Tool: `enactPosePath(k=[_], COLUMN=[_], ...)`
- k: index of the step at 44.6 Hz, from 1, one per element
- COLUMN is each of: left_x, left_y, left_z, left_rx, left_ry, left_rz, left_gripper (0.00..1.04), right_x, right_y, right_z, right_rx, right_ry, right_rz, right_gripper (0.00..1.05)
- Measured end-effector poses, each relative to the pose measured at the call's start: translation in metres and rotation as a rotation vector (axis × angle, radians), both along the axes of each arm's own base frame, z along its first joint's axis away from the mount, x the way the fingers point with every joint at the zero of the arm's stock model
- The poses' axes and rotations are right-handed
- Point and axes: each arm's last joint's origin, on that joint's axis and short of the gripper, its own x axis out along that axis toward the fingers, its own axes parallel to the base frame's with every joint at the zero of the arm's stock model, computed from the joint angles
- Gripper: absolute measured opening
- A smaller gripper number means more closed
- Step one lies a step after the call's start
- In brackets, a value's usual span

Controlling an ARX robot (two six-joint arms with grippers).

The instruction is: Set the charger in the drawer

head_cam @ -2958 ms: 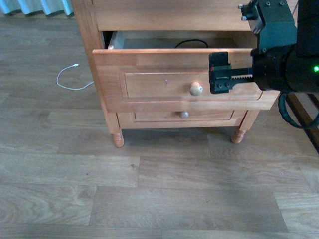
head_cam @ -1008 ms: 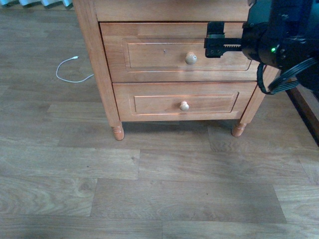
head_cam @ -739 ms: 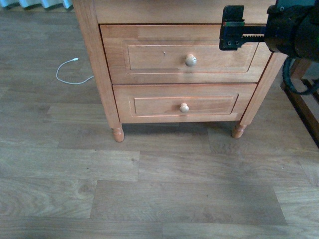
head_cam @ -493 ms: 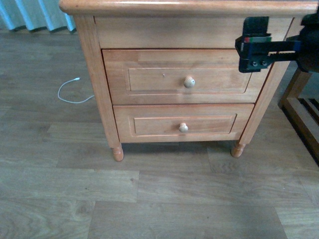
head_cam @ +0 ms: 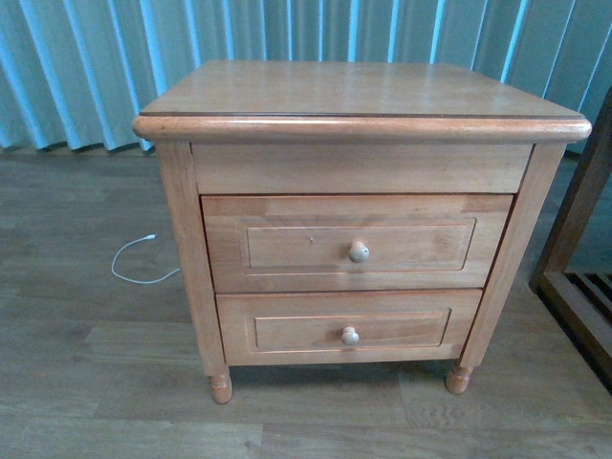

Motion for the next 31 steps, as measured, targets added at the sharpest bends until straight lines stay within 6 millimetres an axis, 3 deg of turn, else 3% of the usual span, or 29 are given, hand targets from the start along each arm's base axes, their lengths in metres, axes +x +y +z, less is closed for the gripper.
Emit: enactPosePath(k=[7, 15, 26, 27, 31], left_x=[0.0, 0.0, 0.0, 0.0, 0.0], left_y=[0.0, 0.0, 0.0, 0.0, 0.0], left_z=[0.0, 0.0, 0.0, 0.0, 0.0], left_rx=[0.0, 0.0, 0.0, 0.0, 0.0], left_ry=[0.0, 0.0, 0.0, 0.0, 0.0], left_rz=[0.0, 0.0, 0.0, 0.0, 0.001], left_gripper=[0.99, 0.99, 0.99, 0.99, 0.99], right_x=[-0.026, -0.06, -0.062, -0.062, -0.067], right_y=[-0.015, -0.034, -0.036, -0.035, -0.03], right_z=[0.005, -0.009, -0.007, -0.007, -0.016], right_rx=[0.038, 0.078, 0.082, 0.075, -0.016], right_ry=[-0.012, -0.007, -0.022, -0.032, -0.174], right_rz=[-0.022, -0.075, -0.083, -0.096, -0.246], right_gripper=[0.96, 0.96, 0.96, 0.96, 0.75])
